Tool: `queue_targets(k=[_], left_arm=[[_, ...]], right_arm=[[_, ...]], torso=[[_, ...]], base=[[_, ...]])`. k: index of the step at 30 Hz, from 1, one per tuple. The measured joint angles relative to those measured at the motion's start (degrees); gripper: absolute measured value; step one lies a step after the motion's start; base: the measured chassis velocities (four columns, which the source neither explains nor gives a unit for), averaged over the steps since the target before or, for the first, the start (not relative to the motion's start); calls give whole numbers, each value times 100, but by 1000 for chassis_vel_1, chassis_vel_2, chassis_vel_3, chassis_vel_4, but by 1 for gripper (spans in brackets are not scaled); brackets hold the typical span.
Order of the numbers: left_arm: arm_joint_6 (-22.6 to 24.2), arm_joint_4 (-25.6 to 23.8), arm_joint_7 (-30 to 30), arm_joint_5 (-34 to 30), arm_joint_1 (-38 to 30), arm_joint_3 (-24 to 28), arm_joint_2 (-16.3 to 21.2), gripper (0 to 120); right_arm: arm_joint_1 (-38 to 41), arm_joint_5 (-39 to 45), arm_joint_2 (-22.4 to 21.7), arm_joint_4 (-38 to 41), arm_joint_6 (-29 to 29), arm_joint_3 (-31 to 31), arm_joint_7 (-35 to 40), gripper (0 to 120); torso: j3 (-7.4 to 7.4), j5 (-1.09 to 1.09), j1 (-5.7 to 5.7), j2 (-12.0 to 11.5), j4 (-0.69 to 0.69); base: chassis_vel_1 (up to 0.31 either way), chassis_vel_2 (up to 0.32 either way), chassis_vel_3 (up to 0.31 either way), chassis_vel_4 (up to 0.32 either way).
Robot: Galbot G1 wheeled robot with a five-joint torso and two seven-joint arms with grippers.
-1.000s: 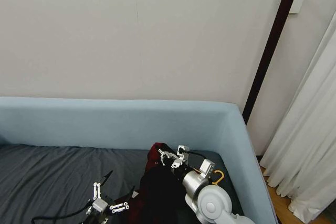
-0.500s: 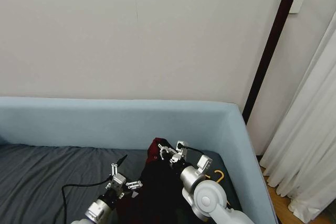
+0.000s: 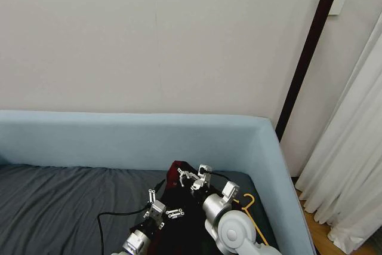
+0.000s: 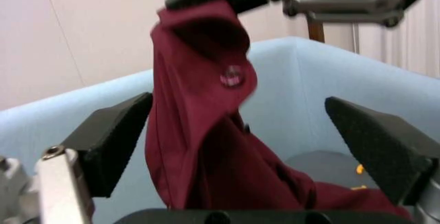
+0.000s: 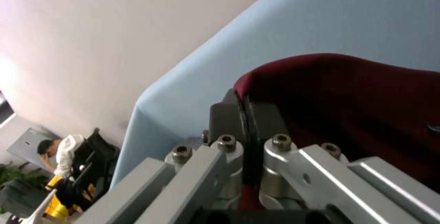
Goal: Pick up the clothes from the sofa and hang them on the clothes hanger.
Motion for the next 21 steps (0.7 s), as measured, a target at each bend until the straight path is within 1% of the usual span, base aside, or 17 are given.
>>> queue_targets(k=[2, 3, 5, 6, 7, 8, 9, 10, 11, 12, 13, 15, 19, 20, 21], left_arm=[[-7, -51, -13, 0, 8, -25, 23, 89], [-7, -51, -13, 0, 8, -25, 23, 89], [-9, -89, -15, 1, 48, -76, 50, 83], [-13, -92, -15, 6, 72, -101, 61, 77], [-22, -92, -15, 16, 88, -117, 65, 74], [-22, -92, -15, 16, 88, -117, 65, 74], [-38, -85, -14, 29, 106, -134, 64, 68], [-49, -78, -13, 38, 119, -148, 57, 65], [-62, -74, -12, 44, 129, -160, 42, 59], [-75, -72, -12, 47, 137, -171, 24, 56], [-75, -72, -12, 47, 137, -171, 24, 56], [-100, -66, -11, 51, 147, -180, -13, 46], [-138, -23, -18, 7, 145, -158, -60, 30], [-138, -23, -18, 7, 145, -158, -60, 30], [-143, -21, -20, 6, 141, -158, -68, 25]], right_arm=[[-6, -21, 9, -2, 0, -8, 0, 0], [-6, -21, 9, -2, 0, -8, 0, 0], [-6, -33, 23, -13, 1, -11, 1, 0], [-6, -34, 32, -14, 1, -13, 3, 0], [-6, -34, 39, -14, 1, -16, 4, 0], [-6, -34, 39, -14, 1, -16, 4, 0], [-6, -34, 45, -13, 1, -20, 6, 0], [-7, -35, 52, -8, 1, -24, 6, 0], [-8, -35, 59, -4, 1, -28, 7, 0], [-11, -36, 67, 0, 1, -30, 8, 0], [-11, -36, 67, 0, 1, -30, 8, 0], [-26, -39, 77, 16, 1, -42, 8, 0], [-64, -55, 79, 63, -2, -78, 8, 0], [-64, -55, 79, 63, -2, -78, 8, 0], [-65, -62, 77, 67, -3, -84, 8, 0]], torso=[[0, 0, 0, 0, 0], [0, 0, 0, 0, 0], [0, 0, 0, 0, 0], [0, 0, 0, 0, 1], [0, 0, 0, 0, 0], [0, 0, 0, 0, 0], [0, 0, 0, 0, 0], [0, 0, 0, 0, 0], [0, 0, 0, 1, 1], [0, 0, 0, 1, 0], [0, 0, 0, 1, 0], [0, -1, 0, 1, 0], [0, -1, 0, 1, 0], [0, -1, 0, 1, 0], [0, -1, 0, 1, 0]], base=[[0, 0, 0, 0], [0, 0, 0, 0], [0, 0, 0, 0], [0, 0, 0, 0], [0, 0, 0, 0], [0, 0, 0, 0], [0, 0, 0, 0], [0, 0, 0, 0], [0, 0, 0, 0], [0, 0, 0, 0], [0, 0, 0, 0], [0, 0, 0, 0], [0, 0, 0, 0], [0, 0, 0, 0], [0, 0, 0, 0]])
